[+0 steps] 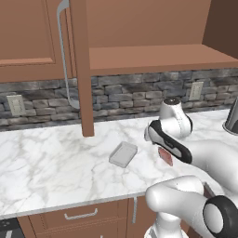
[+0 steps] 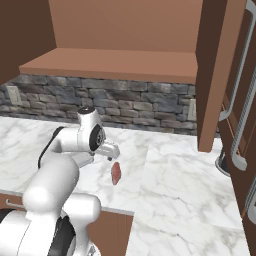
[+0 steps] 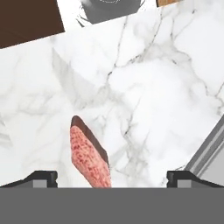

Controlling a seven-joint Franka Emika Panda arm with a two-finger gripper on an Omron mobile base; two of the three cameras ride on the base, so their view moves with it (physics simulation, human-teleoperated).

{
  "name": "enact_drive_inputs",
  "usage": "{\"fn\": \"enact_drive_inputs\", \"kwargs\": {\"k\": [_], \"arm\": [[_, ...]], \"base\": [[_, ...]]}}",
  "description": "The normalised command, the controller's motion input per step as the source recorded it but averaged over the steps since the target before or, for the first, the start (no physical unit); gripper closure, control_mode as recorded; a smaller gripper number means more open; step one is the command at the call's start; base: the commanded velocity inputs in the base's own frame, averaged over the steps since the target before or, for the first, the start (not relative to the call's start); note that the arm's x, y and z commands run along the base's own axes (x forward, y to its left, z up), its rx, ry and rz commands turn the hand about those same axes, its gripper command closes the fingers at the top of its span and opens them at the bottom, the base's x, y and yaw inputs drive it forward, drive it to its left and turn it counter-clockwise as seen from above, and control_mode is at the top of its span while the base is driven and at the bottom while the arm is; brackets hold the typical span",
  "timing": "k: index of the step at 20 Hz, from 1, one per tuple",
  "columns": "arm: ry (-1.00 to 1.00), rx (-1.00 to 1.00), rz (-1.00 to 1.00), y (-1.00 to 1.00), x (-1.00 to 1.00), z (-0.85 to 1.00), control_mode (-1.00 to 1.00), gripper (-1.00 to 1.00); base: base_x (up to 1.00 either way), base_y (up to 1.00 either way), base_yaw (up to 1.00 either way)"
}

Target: Retrieve the tupperware from the cabinet, then place the raw meat into the tupperware to avoid contamination.

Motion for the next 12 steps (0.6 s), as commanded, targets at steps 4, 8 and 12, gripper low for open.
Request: {"fn": "enact_drive_inputs", "kwargs": {"k": [4,8,12], "arm": [[-0.01,0.05,0.17,-0.4,0.01,0.0,-1.0,-1.0],[0.0,0.03,0.11,-0.13,0.04,-0.08,-1.0,-1.0],[0.03,0.0,0.07,-0.04,0.02,-0.19,-1.0,-1.0]], "base": [[0.0,0.0,0.0],[0.0,0.0,0.0],[0.0,0.0,0.0]]}}
